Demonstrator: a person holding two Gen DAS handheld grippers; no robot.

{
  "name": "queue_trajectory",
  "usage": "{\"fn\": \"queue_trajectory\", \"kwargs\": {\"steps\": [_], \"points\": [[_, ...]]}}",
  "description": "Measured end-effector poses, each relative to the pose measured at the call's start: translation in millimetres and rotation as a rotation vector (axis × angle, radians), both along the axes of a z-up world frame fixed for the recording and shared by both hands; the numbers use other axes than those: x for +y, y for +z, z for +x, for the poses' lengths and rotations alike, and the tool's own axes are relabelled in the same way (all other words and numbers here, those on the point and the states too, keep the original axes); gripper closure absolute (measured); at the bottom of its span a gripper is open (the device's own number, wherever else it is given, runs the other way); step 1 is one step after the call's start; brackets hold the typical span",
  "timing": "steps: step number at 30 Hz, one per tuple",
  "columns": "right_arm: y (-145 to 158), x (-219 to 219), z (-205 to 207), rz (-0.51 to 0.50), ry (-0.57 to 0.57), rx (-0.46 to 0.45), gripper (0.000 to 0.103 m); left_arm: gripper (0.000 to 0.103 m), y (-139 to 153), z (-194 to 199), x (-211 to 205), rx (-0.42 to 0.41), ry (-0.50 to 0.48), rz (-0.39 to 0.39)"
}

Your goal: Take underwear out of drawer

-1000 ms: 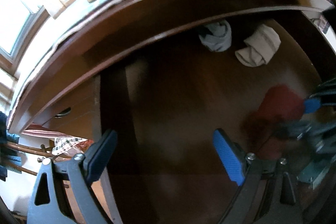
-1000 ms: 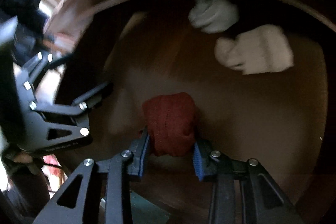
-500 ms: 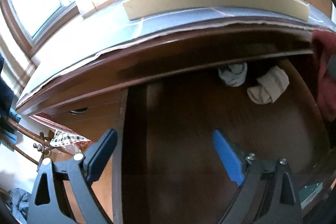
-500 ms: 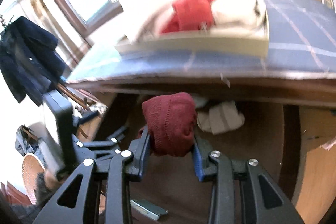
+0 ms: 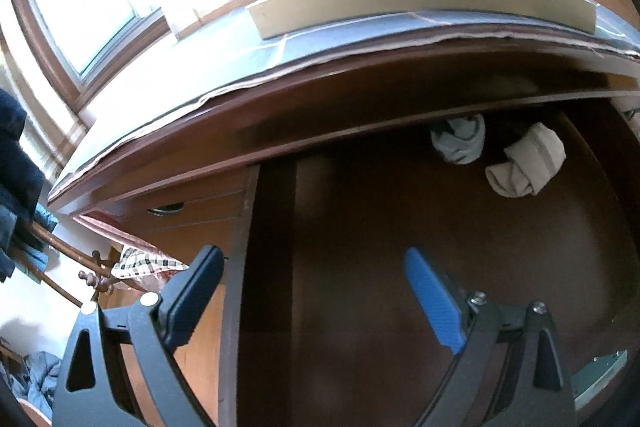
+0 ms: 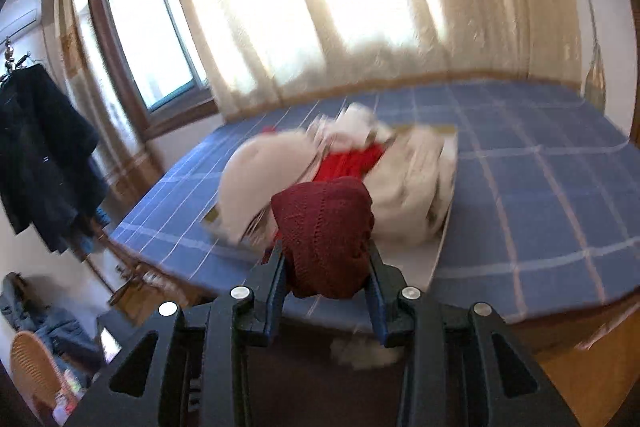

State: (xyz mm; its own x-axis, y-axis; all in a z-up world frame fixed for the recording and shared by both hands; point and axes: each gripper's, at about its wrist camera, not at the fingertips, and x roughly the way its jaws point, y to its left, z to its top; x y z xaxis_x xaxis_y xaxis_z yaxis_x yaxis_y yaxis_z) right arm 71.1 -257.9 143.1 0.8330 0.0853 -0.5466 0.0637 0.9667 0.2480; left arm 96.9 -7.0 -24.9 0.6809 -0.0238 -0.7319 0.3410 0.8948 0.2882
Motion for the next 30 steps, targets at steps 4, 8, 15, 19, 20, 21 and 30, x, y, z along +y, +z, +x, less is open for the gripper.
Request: {"fn": "queue_trajectory", "kwargs": {"steps": [4, 8, 15, 19, 20, 21, 30], "points": [[8.9, -14.6, 27.9, -0.057, -0.060, -0.020, 0.065, 0.009, -0.6, -0.5, 1.9, -0.001, 0.006, -0.008], [8.4, -26.9, 70.0, -0.132, -0.101, -0.017, 0.065, 0.009, -0.3, -0.5, 3.2, -0.003, 0.013, -0.018], [-11.7, -46.6, 158.2, -0.187, -0.124, 0.087, 0.065, 0.009, -0.4, 0.1, 5.1, -0.002, 0.019, -0.031], [-27.7, -60.8, 191.2, -0.174, -0.154, 0.176, 0.065, 0.009, -0.7, 0.4, 5.5, -0.001, 0.023, -0.033], [-30.6, -64.4, 199.1, -0.174, -0.157, 0.203, 0.065, 0.009, -0.3, 0.1, 6.1, -0.002, 0.024, -0.034], [-32.2, -65.9, 203.1, -0.175, -0.156, 0.216, 0.065, 0.009, -0.2, 0.0, 6.1, -0.004, 0.025, -0.034], [-51.5, -78.3, 235.3, -0.169, -0.168, 0.328, 0.063, 0.009, -0.6, 2.2, 7.8, 0.001, 0.039, -0.037]]}}
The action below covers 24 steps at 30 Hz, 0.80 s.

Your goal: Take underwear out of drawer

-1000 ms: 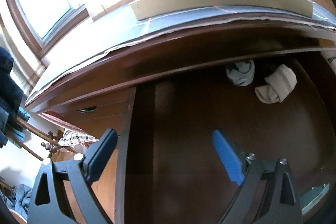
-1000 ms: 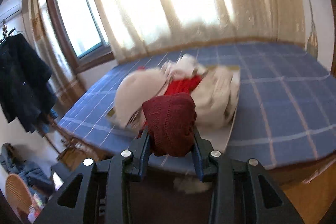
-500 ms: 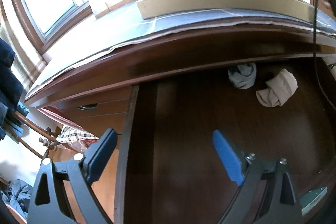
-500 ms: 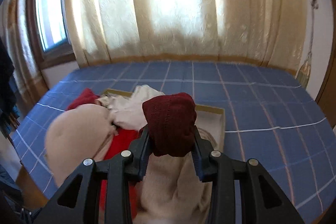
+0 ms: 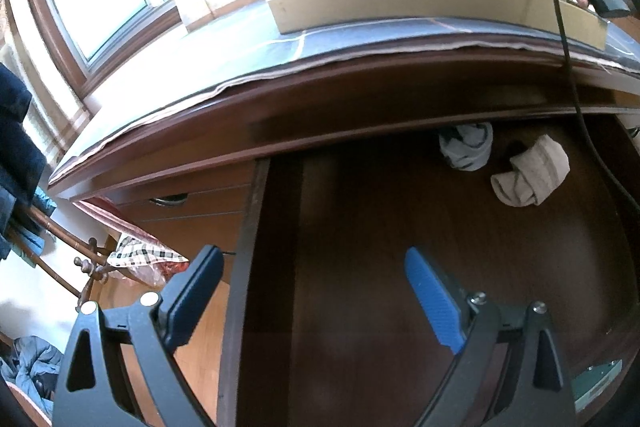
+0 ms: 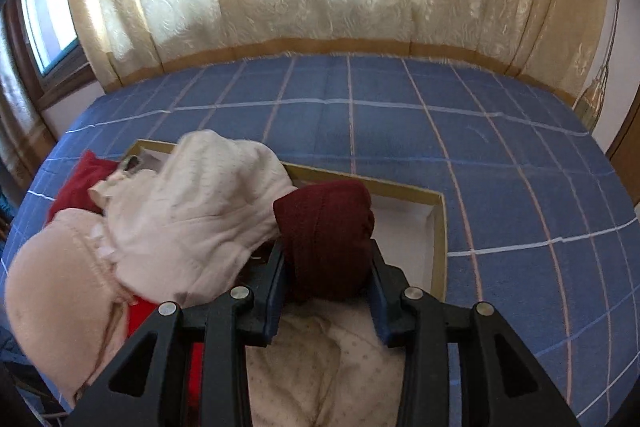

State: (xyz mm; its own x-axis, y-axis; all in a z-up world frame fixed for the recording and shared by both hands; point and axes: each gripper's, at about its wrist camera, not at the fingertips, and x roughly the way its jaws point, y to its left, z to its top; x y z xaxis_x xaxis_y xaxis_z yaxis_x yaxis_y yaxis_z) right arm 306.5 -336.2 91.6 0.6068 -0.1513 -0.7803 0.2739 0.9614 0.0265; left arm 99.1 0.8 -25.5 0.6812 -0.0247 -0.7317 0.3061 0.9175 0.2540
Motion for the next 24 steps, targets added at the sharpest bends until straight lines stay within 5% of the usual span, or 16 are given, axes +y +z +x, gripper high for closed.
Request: {"fn": "queue_trajectory", "kwargs": {"steps": [8, 13, 17, 24], "points": [[-16.3, -38.8, -1.6, 0.256, -0.070, -0.020, 0.053, 0.009, -1.7, -0.1, 0.8, 0.002, 0.005, 0.006], [-8.7, -37.2, -15.6, 0.276, -0.069, -0.067, 0.046, 0.009, -2.2, 0.5, 1.3, 0.004, 0.013, 0.006], [10.3, -27.8, -45.7, 0.256, -0.074, -0.194, 0.035, 0.009, -2.3, 0.8, 2.1, 0.006, 0.017, 0.005], [27.9, -7.0, -112.3, 0.240, -0.067, -0.358, 0.034, 0.009, -2.4, 0.3, 3.9, 0.007, 0.028, 0.004]]}}
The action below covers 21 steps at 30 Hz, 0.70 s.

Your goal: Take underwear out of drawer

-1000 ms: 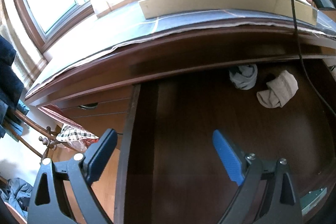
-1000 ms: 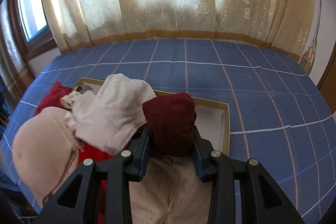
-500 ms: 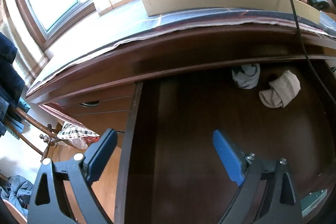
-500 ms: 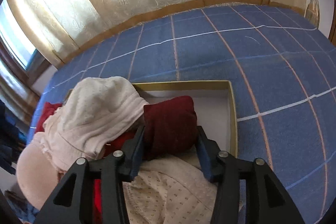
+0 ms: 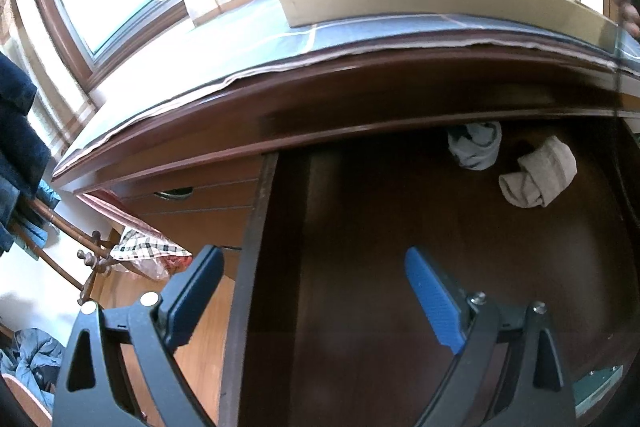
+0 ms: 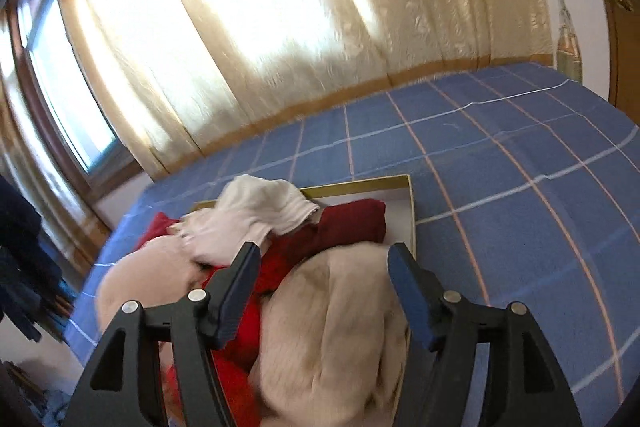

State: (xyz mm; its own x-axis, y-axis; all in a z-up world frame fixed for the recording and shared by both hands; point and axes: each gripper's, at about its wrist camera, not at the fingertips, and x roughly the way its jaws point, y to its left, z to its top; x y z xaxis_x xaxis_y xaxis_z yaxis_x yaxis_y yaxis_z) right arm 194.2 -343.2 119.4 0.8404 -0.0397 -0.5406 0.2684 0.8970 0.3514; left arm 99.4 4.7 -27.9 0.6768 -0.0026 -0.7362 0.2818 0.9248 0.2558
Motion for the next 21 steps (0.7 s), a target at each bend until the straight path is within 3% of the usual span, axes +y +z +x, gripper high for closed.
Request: {"fn": "queue_trajectory", "kwargs": {"steps": [8, 21], "points": [[-7.5, 35.0, -83.7, 0.023, 0.040, -0.123, 0.034, 0.009, 0.1, 0.3, -0.3, -0.002, 0.007, 0.013], [-38.1, 61.7, -169.7, 0.092, 0.026, -0.150, 0.033, 0.009, -0.2, -0.3, -1.7, -0.018, 0.024, 0.023]]}}
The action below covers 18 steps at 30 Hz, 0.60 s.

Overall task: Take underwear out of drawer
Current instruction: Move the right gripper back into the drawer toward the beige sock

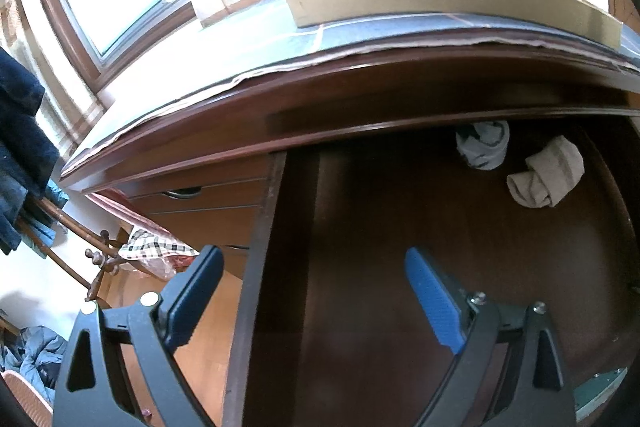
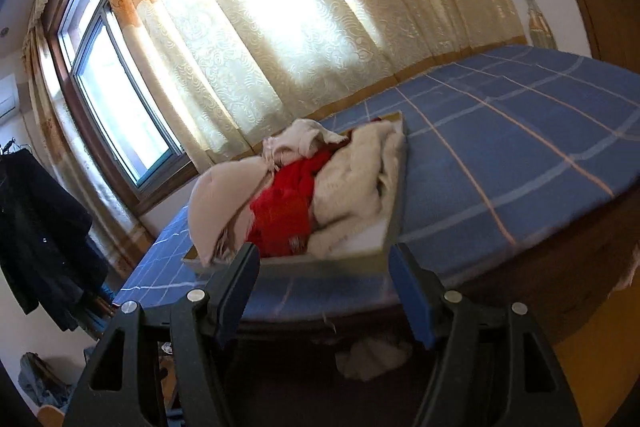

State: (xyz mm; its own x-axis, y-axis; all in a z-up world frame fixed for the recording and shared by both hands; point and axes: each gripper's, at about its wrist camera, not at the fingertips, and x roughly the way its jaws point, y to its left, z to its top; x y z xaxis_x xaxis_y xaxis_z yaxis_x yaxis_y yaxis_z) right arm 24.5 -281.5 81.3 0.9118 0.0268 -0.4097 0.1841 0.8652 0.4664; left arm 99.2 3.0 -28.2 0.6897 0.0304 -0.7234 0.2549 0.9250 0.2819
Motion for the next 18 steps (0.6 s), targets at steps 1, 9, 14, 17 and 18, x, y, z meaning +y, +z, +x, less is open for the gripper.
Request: {"fn": "queue_trajectory", "kwargs": {"steps": [1, 9, 14, 17, 18], "points": [[-3.7, 0.2, -3.9, 0.006, 0.000, 0.007, 0.033, 0.009, 0.0, -0.1, 0.0, -0.001, 0.001, 0.001], [-59.0, 0.1, -20.0, 0.083, -0.014, 0.214, 0.029, 0.009, 0.4, -2.6, 0.8, -0.022, 0.005, 0.002], [-85.7, 2.9, -6.0, 0.116, 0.012, 0.369, 0.029, 0.009, 1.0, -5.3, 0.2, -0.036, 0.003, 0.009], [-97.4, 8.0, 3.5, 0.117, 0.016, 0.437, 0.029, 0.009, 1.1, -7.7, -1.0, -0.050, 0.003, 0.020], [-100.8, 9.5, 6.7, 0.118, 0.018, 0.461, 0.029, 0.009, 1.2, -8.1, -1.4, -0.052, 0.003, 0.025]]}}
